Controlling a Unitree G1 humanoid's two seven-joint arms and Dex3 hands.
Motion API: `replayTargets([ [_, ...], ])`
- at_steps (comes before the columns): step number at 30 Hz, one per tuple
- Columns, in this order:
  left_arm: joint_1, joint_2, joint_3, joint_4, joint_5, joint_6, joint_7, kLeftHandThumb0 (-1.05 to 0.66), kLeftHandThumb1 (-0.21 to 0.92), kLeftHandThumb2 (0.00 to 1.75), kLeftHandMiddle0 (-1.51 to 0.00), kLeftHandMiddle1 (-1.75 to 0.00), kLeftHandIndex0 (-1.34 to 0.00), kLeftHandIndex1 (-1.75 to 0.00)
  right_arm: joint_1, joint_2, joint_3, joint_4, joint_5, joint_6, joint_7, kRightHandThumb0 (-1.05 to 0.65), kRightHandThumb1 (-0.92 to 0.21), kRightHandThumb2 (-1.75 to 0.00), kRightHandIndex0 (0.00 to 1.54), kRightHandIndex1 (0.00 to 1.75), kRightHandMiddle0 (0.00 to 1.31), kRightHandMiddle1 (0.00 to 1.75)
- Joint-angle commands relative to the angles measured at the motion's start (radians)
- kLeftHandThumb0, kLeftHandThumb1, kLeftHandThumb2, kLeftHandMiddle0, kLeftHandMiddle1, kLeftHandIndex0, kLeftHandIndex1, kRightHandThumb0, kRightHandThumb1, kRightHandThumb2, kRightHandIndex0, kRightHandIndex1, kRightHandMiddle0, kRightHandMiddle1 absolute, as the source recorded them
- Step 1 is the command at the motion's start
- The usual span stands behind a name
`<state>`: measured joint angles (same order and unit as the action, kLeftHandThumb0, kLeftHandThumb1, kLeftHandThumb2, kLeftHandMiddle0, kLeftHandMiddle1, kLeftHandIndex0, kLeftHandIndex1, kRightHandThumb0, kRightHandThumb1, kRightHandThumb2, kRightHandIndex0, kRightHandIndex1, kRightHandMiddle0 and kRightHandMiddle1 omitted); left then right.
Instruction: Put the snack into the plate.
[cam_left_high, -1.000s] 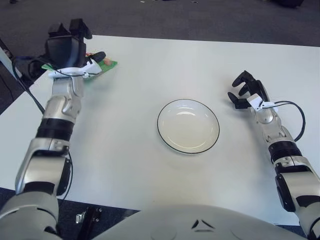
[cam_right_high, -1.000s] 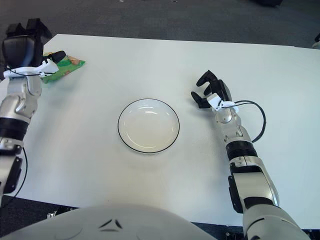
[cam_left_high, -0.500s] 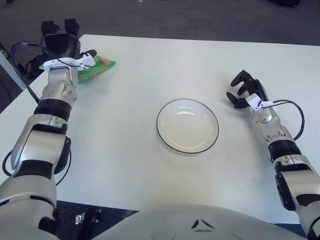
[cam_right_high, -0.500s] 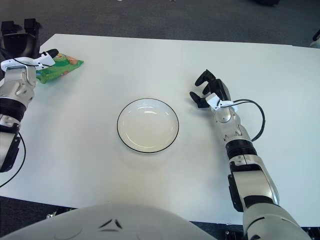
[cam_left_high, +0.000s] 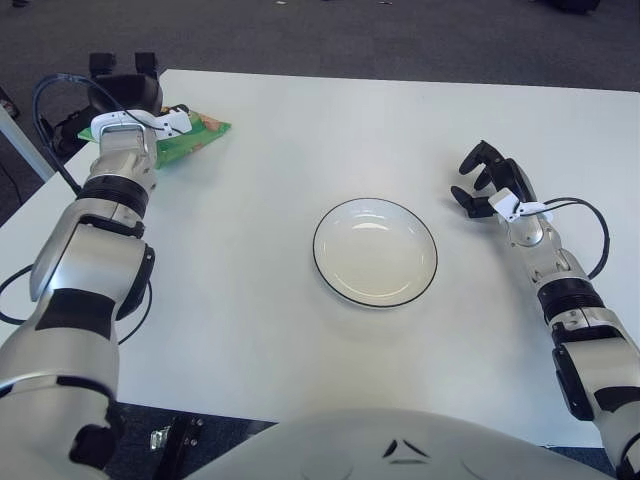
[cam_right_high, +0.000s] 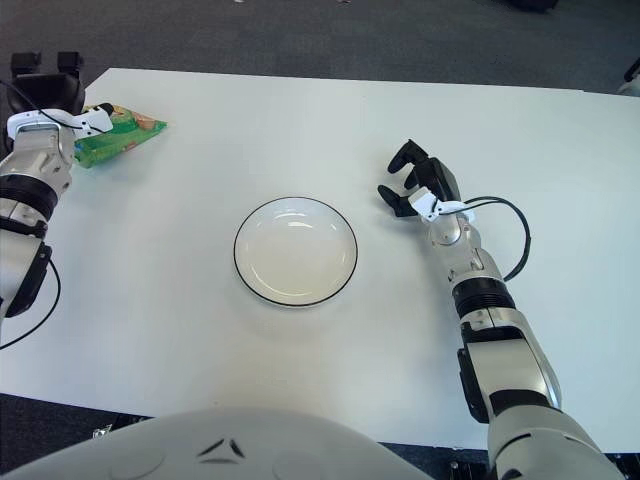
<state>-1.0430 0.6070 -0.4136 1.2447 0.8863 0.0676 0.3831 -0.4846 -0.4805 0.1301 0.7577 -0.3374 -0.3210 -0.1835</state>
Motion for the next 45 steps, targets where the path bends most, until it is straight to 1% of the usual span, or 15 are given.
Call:
replayTargets([
  [1,-0.009,-0.006,-0.020,0.033,-0.015,-0.003,-0.028,-1.03,0.92,1.22,0.00,-0.25,0.00,-0.49,0.087,0.018,0.044,0.066,-0.040,0.051,0.036,-0.01,-0.36,-1.23,0.64,1.61,0.36,1.73],
  [6,0.007,-0.023,-0.024,0.071,-0.050,0.001,-0.077,-1.04,0.92,1.26,0.00,-0.21,0.00,-0.44,0.090,0.016,0.051,0.060,-0.043,0.053,0.039,-0.01,-0.36,-1.23,0.64,1.60,0.36,1.74],
  [11,0.021,-0.042,-0.027,0.107,-0.081,0.030,-0.146,-1.04,0.92,1.29,0.00,-0.04,0.00,-0.32,0.095,0.012,0.056,0.049,-0.045,0.056,0.045,-0.01,-0.37,-1.21,0.63,1.60,0.36,1.74],
  [18,0.024,-0.050,-0.036,0.112,-0.102,0.065,-0.195,-1.02,0.92,1.31,0.00,0.00,0.00,-0.23,0.104,0.005,0.069,0.025,-0.061,0.064,0.045,-0.01,-0.38,-1.19,0.63,1.56,0.36,1.75],
  [22,0.059,-0.061,-0.018,0.113,-0.133,0.071,-0.209,-1.00,0.92,1.31,0.00,0.00,0.00,-0.21,0.109,-0.002,0.081,0.009,-0.085,0.072,0.045,-0.01,-0.38,-1.19,0.64,1.54,0.37,1.75],
  [25,0.067,-0.060,-0.017,0.112,-0.146,0.069,-0.213,-0.99,0.92,1.32,-0.02,-0.01,0.00,-0.21,0.112,-0.004,0.082,-0.001,-0.090,0.078,0.048,-0.01,-0.38,-1.18,0.65,1.53,0.38,1.75],
  [27,0.071,-0.059,-0.015,0.110,-0.158,0.063,-0.220,-1.00,0.92,1.33,-0.08,-0.11,0.00,-0.25,0.114,-0.006,0.087,-0.009,-0.099,0.087,0.049,-0.01,-0.38,-1.17,0.65,1.51,0.38,1.75],
  [28,0.072,-0.058,-0.015,0.109,-0.161,0.061,-0.222,-1.00,0.92,1.33,-0.05,-0.30,0.00,-0.28,0.115,-0.006,0.087,-0.013,-0.102,0.090,0.050,-0.01,-0.39,-1.16,0.65,1.51,0.38,1.75],
  [29,0.077,-0.058,-0.013,0.105,-0.166,0.057,-0.224,-1.00,0.92,1.34,-0.03,-0.43,0.00,-0.30,0.116,-0.007,0.089,-0.016,-0.107,0.093,0.049,-0.01,-0.39,-1.16,0.65,1.50,0.38,1.75],
  [31,0.086,-0.057,-0.011,0.096,-0.178,0.046,-0.229,-1.01,0.92,1.34,-0.02,-0.52,0.00,-0.34,0.117,-0.009,0.092,-0.022,-0.117,0.099,0.047,-0.01,-0.39,-1.15,0.65,1.49,0.39,1.75],
  [35,0.091,-0.051,-0.003,0.097,-0.203,0.020,-0.248,-1.02,0.92,1.34,0.00,-0.64,0.00,-0.38,0.122,-0.011,0.097,-0.037,-0.126,0.111,0.047,-0.01,-0.39,-1.15,0.65,1.47,0.39,1.75],
  [36,0.096,-0.049,0.019,0.095,-0.230,-0.008,-0.267,-1.02,0.92,1.34,0.00,-0.69,0.00,-0.39,0.124,-0.013,0.099,-0.043,-0.128,0.115,0.051,-0.01,-0.39,-1.15,0.66,1.47,0.39,1.75],
  [38,0.106,-0.046,0.056,0.090,-0.275,-0.051,-0.292,-1.02,0.92,1.33,-0.03,-0.87,0.00,-0.49,0.127,-0.016,0.101,-0.053,-0.131,0.121,0.058,-0.01,-0.39,-1.15,0.66,1.47,0.39,1.75],
  [42,0.129,-0.042,0.098,0.083,-0.333,-0.123,-0.308,-1.01,0.92,1.30,-0.06,-0.97,0.00,-0.61,0.133,-0.018,0.101,-0.069,-0.134,0.134,0.068,-0.01,-0.39,-1.15,0.66,1.47,0.39,1.75],
  [45,0.143,-0.039,0.110,0.076,-0.351,-0.175,-0.300,-1.00,0.92,1.28,-0.11,-1.03,0.00,-0.71,0.136,-0.020,0.103,-0.077,-0.136,0.142,0.072,-0.01,-0.39,-1.16,0.66,1.48,0.39,1.75],
])
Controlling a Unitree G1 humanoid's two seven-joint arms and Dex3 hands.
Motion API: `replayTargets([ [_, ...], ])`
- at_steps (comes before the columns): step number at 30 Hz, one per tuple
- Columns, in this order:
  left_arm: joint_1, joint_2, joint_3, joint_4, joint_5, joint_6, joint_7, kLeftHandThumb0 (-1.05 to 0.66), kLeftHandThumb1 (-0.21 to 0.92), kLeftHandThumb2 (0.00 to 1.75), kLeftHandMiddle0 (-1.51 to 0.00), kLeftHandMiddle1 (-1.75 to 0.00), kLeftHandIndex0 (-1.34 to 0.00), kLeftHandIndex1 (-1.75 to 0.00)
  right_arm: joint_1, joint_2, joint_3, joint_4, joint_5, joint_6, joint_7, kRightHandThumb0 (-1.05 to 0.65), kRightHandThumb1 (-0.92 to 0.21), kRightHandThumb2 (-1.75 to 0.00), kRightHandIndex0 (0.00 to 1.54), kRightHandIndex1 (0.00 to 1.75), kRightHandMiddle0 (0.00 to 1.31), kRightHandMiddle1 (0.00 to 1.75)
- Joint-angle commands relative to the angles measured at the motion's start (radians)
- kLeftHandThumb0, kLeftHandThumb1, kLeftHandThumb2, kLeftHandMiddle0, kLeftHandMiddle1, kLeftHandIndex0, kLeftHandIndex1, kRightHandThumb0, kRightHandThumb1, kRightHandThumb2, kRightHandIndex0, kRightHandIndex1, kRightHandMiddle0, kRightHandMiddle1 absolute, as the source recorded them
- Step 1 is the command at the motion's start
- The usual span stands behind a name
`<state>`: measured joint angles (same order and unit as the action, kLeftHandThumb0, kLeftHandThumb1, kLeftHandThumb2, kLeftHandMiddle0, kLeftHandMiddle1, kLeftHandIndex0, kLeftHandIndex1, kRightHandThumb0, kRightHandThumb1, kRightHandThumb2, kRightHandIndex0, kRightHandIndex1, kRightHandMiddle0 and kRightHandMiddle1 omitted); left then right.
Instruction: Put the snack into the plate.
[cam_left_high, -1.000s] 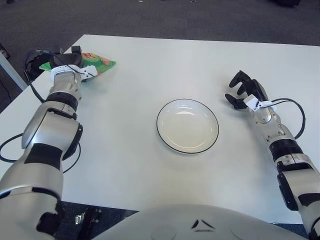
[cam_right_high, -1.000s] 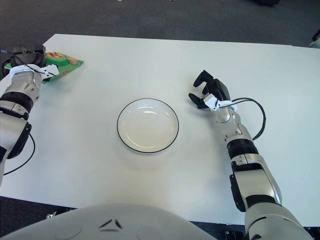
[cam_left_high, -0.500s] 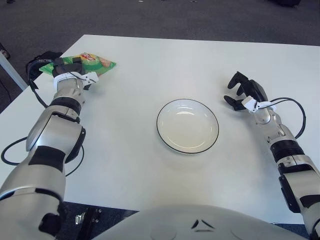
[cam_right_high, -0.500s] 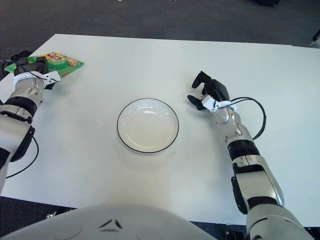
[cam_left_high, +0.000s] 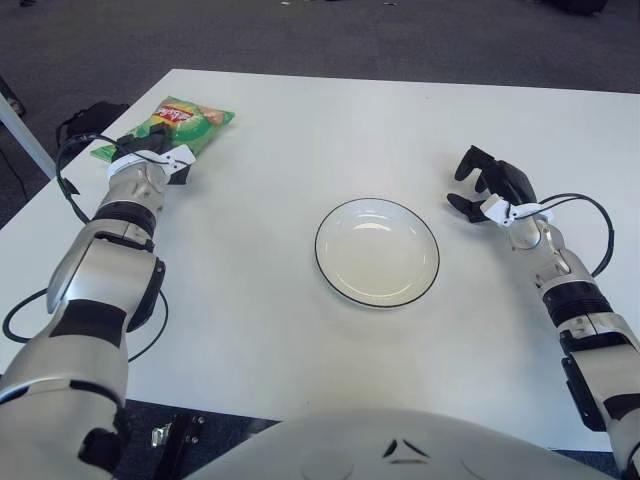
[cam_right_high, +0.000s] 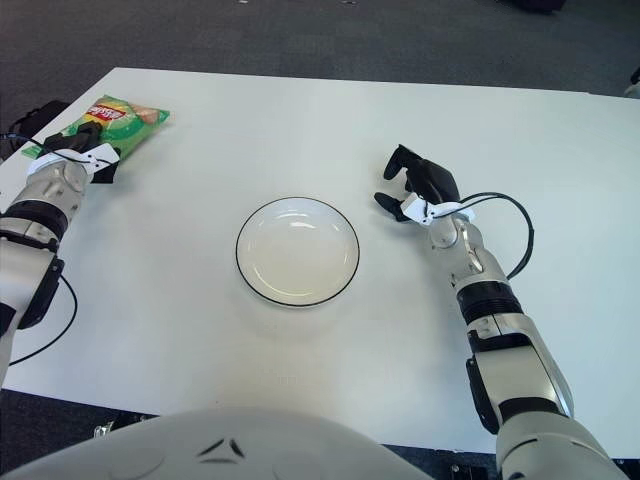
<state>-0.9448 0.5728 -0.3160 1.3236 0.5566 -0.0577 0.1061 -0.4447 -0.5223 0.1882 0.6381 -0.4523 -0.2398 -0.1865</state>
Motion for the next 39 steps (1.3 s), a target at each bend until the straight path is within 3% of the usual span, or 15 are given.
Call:
replayTargets([
  [1,0.050,-0.003,0.012,-0.009,-0.022,-0.074,-0.015,-0.99,0.92,1.28,-0.13,-1.06,0.00,-0.75,0.097,0.021,0.046,0.039,-0.022,0.063,0.076,-0.01,-0.39,-1.16,0.66,1.48,0.39,1.75],
  [4,0.063,0.001,0.008,-0.020,-0.021,-0.134,-0.002,-0.97,0.92,1.26,-0.16,-1.13,0.00,-0.81,0.099,0.017,0.048,0.030,-0.023,0.070,0.080,-0.01,-0.38,-1.16,0.66,1.49,0.39,1.75],
  [9,0.117,0.017,-0.014,-0.099,-0.011,-0.341,0.036,-0.94,0.92,1.26,-0.18,-1.25,0.00,-0.78,0.105,0.011,0.053,0.010,-0.030,0.089,0.090,-0.01,-0.39,-1.15,0.65,1.49,0.38,1.75],
  [13,0.151,0.036,-0.010,-0.144,-0.022,-0.453,0.034,-0.94,0.92,1.27,-0.21,-1.33,0.00,-0.79,0.108,0.008,0.056,-0.003,-0.030,0.104,0.097,-0.01,-0.41,-1.13,0.64,1.48,0.37,1.75],
  [20,0.179,0.056,-0.012,-0.158,-0.025,-0.617,0.016,-0.93,0.92,1.27,-0.20,-1.06,0.00,-0.89,0.110,0.007,0.061,-0.019,-0.034,0.127,0.102,-0.01,-0.42,-1.12,0.64,1.47,0.37,1.75],
  [26,0.222,0.077,-0.010,-0.190,-0.036,-0.823,0.009,-0.93,0.92,1.26,-0.18,-0.84,0.00,-1.02,0.107,0.009,0.065,-0.019,-0.039,0.134,0.095,-0.01,-0.40,-1.14,0.65,1.49,0.37,1.75],
  [31,0.258,0.078,-0.004,-0.253,-0.038,-0.928,0.017,-0.92,0.92,1.24,-0.19,-0.77,0.00,-1.09,0.104,0.009,0.068,-0.012,-0.042,0.127,0.091,-0.01,-0.40,-1.15,0.65,1.51,0.37,1.75],
  [39,0.292,0.096,0.008,-0.315,-0.055,-1.018,-0.031,-0.88,0.92,1.21,-0.20,-0.77,0.00,-1.17,0.099,0.010,0.069,-0.002,-0.050,0.118,0.090,-0.01,-0.40,-1.16,0.64,1.52,0.36,1.75],
])
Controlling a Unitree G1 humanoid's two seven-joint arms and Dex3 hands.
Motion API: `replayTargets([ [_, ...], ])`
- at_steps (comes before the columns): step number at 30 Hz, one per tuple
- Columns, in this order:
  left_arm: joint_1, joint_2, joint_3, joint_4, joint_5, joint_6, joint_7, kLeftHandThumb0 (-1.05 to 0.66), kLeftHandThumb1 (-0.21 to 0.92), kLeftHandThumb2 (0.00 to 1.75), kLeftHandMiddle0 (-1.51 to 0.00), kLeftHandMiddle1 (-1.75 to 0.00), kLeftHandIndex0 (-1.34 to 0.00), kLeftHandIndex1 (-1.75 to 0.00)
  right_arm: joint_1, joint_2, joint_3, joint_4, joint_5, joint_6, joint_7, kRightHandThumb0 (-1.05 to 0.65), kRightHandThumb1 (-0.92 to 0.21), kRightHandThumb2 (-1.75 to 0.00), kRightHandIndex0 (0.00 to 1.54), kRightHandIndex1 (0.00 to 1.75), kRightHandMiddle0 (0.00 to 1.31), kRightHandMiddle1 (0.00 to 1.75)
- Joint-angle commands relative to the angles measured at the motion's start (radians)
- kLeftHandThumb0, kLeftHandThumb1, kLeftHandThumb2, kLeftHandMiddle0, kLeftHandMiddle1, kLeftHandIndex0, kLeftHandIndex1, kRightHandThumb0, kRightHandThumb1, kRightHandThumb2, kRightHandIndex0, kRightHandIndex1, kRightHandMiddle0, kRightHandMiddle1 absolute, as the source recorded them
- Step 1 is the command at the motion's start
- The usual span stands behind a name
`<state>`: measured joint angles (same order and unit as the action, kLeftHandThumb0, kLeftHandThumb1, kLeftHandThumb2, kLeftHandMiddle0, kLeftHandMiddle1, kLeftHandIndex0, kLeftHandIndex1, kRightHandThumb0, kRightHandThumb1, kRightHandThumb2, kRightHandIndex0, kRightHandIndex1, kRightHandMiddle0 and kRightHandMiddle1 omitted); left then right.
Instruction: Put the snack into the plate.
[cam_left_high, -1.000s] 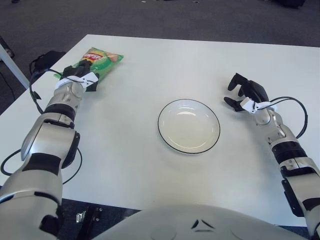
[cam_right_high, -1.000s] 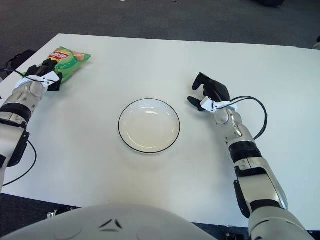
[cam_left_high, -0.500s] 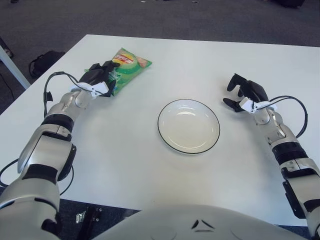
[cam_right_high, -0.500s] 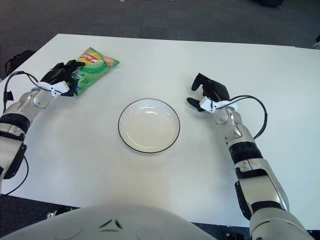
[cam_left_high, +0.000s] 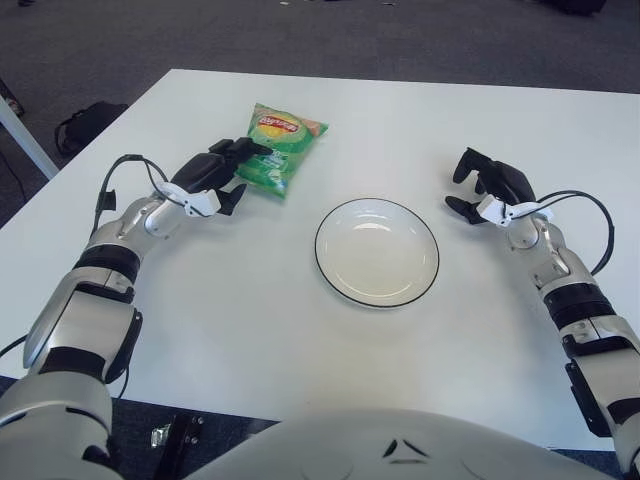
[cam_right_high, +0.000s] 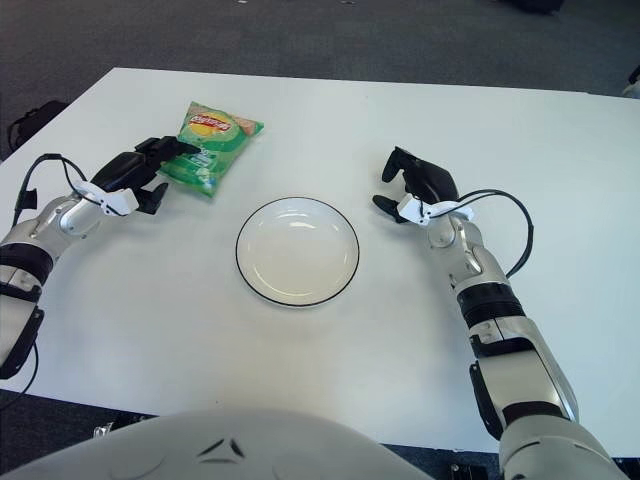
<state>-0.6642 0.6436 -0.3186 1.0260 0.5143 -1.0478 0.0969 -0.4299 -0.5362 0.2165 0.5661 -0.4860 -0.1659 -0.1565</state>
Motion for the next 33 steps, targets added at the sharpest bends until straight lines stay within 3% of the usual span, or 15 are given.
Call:
replayTargets([
  [1,0.007,0.028,0.007,-0.014,0.000,-0.036,-0.018,-0.87,0.92,1.20,-0.20,-0.77,0.00,-1.18,0.084,0.024,0.041,0.069,-0.017,0.046,0.062,-0.01,-0.40,-1.16,0.64,1.53,0.35,1.75],
  [16,-0.022,0.046,-0.025,0.030,0.159,-0.024,0.122,-0.81,0.92,1.10,-0.17,-0.80,0.00,-1.19,0.087,0.021,0.045,0.063,-0.024,0.045,0.060,-0.01,-0.43,-1.10,0.62,1.48,0.37,1.75],
  [33,-0.048,0.037,-0.029,-0.046,0.299,0.105,0.477,-0.72,0.92,0.95,-0.12,-0.79,0.00,-1.04,0.087,0.015,0.052,0.061,-0.039,0.048,0.061,-0.01,-0.48,-1.04,0.59,1.46,0.36,1.75],
])
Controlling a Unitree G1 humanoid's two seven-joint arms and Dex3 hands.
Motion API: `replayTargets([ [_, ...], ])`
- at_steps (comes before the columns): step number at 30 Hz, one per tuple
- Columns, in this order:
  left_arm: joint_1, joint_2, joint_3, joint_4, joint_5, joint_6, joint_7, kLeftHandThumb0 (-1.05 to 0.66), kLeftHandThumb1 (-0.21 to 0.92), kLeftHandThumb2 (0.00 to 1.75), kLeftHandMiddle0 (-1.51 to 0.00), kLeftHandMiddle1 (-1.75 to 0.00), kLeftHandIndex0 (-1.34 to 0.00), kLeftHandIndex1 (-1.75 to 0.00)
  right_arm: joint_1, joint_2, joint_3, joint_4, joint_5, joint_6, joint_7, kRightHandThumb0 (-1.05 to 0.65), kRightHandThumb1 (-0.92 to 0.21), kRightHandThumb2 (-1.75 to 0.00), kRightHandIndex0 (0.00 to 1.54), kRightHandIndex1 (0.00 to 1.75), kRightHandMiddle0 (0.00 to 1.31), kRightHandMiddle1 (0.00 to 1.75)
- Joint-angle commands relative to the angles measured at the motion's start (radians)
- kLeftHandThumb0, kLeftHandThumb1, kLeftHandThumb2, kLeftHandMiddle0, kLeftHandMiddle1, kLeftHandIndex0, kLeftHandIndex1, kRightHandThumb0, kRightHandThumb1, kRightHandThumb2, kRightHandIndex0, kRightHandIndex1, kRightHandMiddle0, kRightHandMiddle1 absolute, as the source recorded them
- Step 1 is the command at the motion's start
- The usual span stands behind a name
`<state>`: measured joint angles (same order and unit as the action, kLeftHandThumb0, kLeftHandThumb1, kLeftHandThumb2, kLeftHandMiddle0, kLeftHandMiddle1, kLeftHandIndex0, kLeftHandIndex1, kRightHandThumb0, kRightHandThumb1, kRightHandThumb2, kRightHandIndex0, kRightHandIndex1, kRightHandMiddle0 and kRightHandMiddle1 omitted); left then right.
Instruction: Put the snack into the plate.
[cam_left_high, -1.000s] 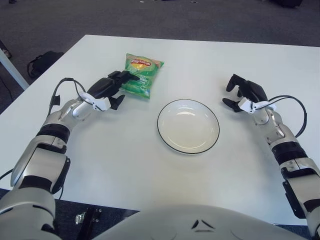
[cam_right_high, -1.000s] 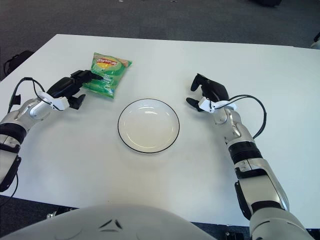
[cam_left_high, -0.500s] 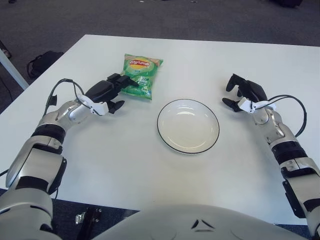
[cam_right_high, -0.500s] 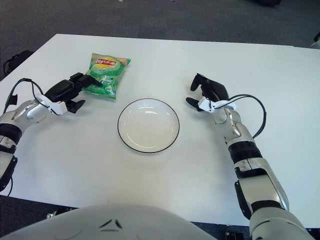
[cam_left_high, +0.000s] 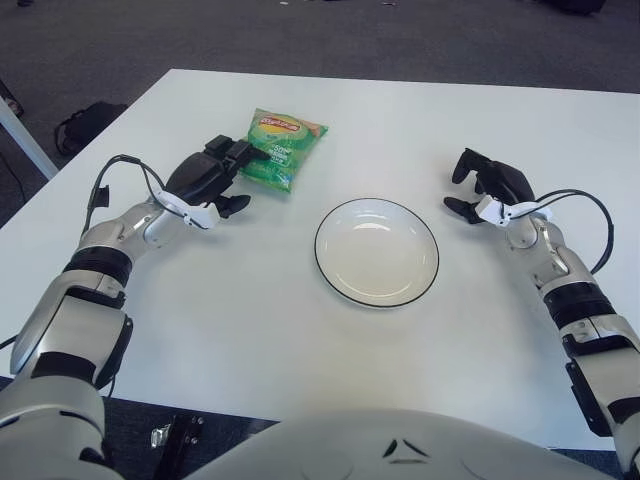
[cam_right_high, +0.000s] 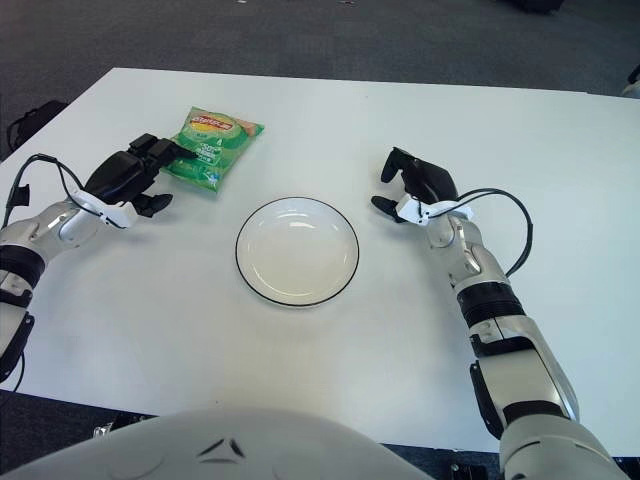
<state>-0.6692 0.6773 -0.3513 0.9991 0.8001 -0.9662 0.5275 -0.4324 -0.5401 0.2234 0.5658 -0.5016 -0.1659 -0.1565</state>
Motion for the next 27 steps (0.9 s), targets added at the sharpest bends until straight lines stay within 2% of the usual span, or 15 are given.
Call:
replayTargets([
  [1,-0.054,0.004,0.007,-0.024,0.012,0.032,0.051,-0.70,0.92,0.91,-0.10,-0.79,0.00,-1.02,0.089,0.019,0.045,0.062,-0.024,0.047,0.060,-0.01,-0.47,-1.05,0.60,1.46,0.36,1.75],
  [5,-0.087,0.015,0.023,-0.062,-0.006,0.062,0.039,-0.67,0.92,0.80,-0.07,-0.76,0.00,-0.96,0.089,0.019,0.047,0.062,-0.025,0.043,0.058,-0.01,-0.46,-1.06,0.60,1.46,0.36,1.75],
  [11,-0.088,0.032,0.039,-0.103,-0.014,0.090,0.042,-0.61,0.87,0.72,-0.06,-0.70,0.00,-0.92,0.088,0.023,0.051,0.059,-0.030,0.053,0.057,-0.01,-0.45,-1.08,0.60,1.47,0.36,1.75],
  [17,-0.075,0.043,0.069,-0.152,-0.035,0.113,0.035,-0.53,0.71,0.86,-0.14,-0.76,0.00,-0.97,0.086,0.027,0.052,0.057,-0.034,0.058,0.055,-0.01,-0.47,-1.05,0.59,1.47,0.36,1.75],
  [19,-0.054,0.049,0.094,-0.220,-0.048,0.149,0.017,-0.53,0.69,0.87,-0.16,-0.81,0.00,-1.02,0.086,0.028,0.051,0.057,-0.037,0.059,0.054,-0.01,-0.48,-1.04,0.59,1.46,0.35,1.75],
  [21,-0.009,0.053,0.129,-0.340,-0.053,0.229,-0.014,-0.54,0.69,0.88,-0.18,-0.86,0.00,-1.06,0.086,0.029,0.049,0.058,-0.040,0.059,0.051,-0.01,-0.48,-1.03,0.59,1.46,0.36,1.75],
  [23,0.034,0.050,0.160,-0.462,-0.030,0.349,-0.049,-0.57,0.71,0.86,-0.20,-0.93,0.00,-1.12,0.085,0.029,0.050,0.060,-0.044,0.056,0.045,-0.01,-0.49,-1.02,0.58,1.45,0.36,1.75],
  [27,0.067,0.031,0.176,-0.560,0.017,0.499,-0.071,-0.59,0.72,0.84,-0.23,-1.04,0.00,-1.19,0.083,0.029,0.050,0.066,-0.044,0.047,0.042,-0.01,-0.49,-1.02,0.58,1.45,0.36,1.75],
])
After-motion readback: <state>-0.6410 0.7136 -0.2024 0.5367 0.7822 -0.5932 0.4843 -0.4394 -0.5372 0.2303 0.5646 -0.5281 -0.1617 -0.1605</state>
